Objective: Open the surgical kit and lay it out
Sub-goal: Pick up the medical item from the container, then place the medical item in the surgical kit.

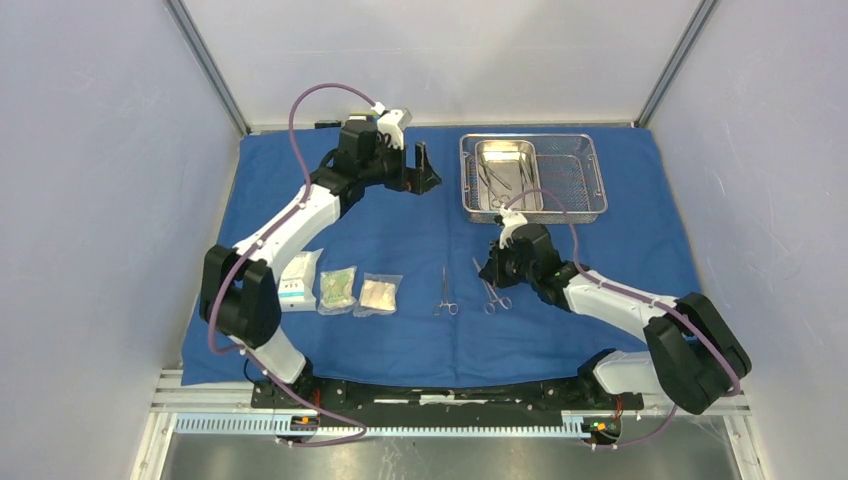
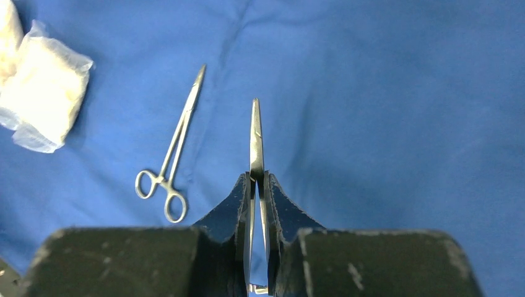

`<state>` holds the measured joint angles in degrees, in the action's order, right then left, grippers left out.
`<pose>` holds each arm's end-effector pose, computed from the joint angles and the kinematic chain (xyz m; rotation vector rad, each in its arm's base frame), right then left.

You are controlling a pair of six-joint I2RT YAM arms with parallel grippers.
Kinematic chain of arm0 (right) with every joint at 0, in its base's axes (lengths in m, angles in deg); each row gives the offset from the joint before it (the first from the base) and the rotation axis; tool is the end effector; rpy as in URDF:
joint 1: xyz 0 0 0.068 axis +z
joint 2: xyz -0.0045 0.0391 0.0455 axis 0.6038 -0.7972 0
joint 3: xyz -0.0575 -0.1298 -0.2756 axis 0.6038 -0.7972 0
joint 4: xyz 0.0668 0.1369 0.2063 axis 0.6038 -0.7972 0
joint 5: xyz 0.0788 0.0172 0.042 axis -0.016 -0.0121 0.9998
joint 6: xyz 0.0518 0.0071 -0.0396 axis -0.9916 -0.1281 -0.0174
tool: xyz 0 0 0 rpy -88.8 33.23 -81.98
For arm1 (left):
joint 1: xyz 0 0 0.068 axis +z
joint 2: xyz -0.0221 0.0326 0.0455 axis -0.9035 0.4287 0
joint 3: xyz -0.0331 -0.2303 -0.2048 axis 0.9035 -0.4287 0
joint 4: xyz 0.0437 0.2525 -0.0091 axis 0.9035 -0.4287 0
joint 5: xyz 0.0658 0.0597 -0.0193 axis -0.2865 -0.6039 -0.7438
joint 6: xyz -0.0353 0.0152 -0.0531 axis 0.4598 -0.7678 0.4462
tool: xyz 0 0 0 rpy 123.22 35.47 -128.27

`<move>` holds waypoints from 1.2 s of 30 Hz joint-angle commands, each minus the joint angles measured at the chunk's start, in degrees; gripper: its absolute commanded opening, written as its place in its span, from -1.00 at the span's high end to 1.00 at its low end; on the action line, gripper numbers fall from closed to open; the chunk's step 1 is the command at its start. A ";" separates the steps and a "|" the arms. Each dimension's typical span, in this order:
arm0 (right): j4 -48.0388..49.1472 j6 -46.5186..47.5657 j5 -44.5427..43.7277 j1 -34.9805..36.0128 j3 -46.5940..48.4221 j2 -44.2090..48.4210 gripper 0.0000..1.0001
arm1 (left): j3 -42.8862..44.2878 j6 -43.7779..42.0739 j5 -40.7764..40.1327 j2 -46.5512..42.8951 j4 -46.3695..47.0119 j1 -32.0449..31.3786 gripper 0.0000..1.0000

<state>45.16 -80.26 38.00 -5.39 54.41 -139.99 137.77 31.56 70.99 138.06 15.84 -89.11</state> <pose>0.2095 0.1384 0.2057 -0.2589 2.3217 0.6573 0.3595 -0.1858 0.3501 0.4186 2.0554 -0.8394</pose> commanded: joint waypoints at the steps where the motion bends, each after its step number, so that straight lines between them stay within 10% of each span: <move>1: -0.20 -7.43 -2.75 2.65 1.01 -0.84 1.00 | -3.89 -9.24 -4.37 -5.99 -1.01 0.08 -0.97; 36: -0.90 -15.91 -13.16 8.06 6.40 -10.02 1.00 | -10.72 -7.99 -3.45 -10.30 2.81 0.58 -1.00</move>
<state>43.92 -95.05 26.35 2.10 58.08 -148.98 127.39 23.85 66.38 129.62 15.66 -88.74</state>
